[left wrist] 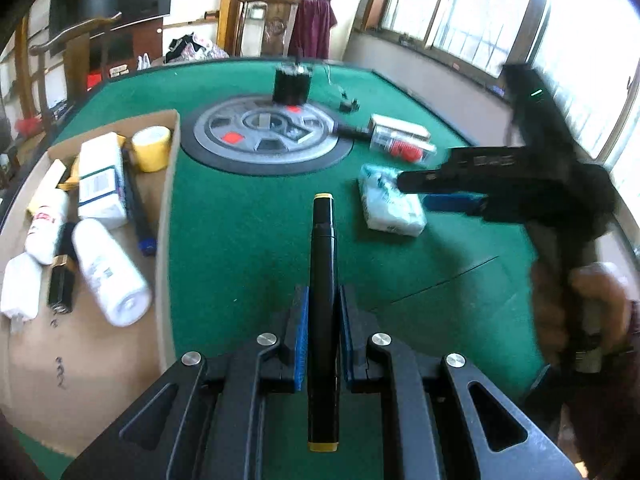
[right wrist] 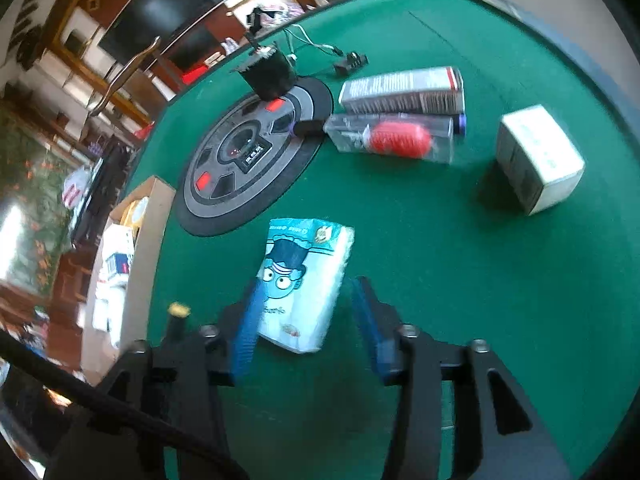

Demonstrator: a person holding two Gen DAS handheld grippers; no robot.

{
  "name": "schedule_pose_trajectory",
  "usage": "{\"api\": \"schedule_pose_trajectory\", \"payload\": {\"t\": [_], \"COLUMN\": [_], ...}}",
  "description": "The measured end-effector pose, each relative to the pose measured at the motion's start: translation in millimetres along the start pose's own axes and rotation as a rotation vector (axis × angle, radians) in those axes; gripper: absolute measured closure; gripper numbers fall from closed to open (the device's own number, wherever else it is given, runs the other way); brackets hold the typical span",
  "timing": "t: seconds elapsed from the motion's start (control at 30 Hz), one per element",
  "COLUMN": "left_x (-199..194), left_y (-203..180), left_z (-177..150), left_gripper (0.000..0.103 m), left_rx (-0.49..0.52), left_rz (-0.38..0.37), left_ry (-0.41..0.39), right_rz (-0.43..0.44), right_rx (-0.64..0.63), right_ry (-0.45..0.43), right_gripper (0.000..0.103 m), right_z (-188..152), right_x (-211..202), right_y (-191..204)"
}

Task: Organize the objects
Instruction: 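Carry the marker and tissue pack over the cardboard tray with both grippers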

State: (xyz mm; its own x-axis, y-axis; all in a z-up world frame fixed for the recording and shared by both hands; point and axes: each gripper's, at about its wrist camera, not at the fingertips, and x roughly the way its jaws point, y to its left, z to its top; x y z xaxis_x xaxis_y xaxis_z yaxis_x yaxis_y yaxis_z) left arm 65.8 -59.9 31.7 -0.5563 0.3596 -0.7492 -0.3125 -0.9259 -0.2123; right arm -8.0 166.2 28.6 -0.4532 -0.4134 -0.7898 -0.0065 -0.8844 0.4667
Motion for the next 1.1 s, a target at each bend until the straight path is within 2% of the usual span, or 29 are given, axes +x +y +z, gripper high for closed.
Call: {"api": "schedule_pose_trajectory", "payload": {"t": [0.17,0.23,0.27,0.3,0.47,0.57,0.8,0.97,1.1], "left_x": [-29,-38,-43,-48,-71,-83,-91,-92,-85], "left_y": [12,20,25,30,64,87,131,156,163], "left_z": [-7,-11,-12,-15,-23,-28,-45,-56,-57], "left_gripper": [0.092,0.092,0.092,0.092,0.092,0.092,0.092,0.092,0.092], "left_rx": [-0.039,-0.059,-0.070,-0.080,-0.148,-0.199,-0.303,-0.348,-0.360], "left_rz": [-0.014,-0.019,-0.013,-0.008,0.028,0.053,0.122,0.154,0.156], "left_ry": [-0.053,-0.067,-0.079,-0.087,-0.132,-0.156,-0.168,-0.150,-0.128], "right_rz": [-0.128,-0.218,-0.265,-0.276,-0.209,-0.134,-0.055,0.073,0.175], "right_rx": [-0.075,-0.149,-0.182,-0.196,-0.180,-0.149,-0.170,-0.170,-0.213], "right_ry": [-0.044,-0.059,-0.061,-0.061,-0.054,-0.061,-0.081,-0.066,-0.041], "right_gripper": [0.039,0.039,0.049,0.058,0.068,0.074,0.076,0.077,0.076], "right_z": [4,2,0,-2,-12,-17,-26,-33,-37], "right_x": [21,30,33,34,24,11,-3,-8,-11], "right_y": [29,44,50,52,49,47,66,86,121]}}
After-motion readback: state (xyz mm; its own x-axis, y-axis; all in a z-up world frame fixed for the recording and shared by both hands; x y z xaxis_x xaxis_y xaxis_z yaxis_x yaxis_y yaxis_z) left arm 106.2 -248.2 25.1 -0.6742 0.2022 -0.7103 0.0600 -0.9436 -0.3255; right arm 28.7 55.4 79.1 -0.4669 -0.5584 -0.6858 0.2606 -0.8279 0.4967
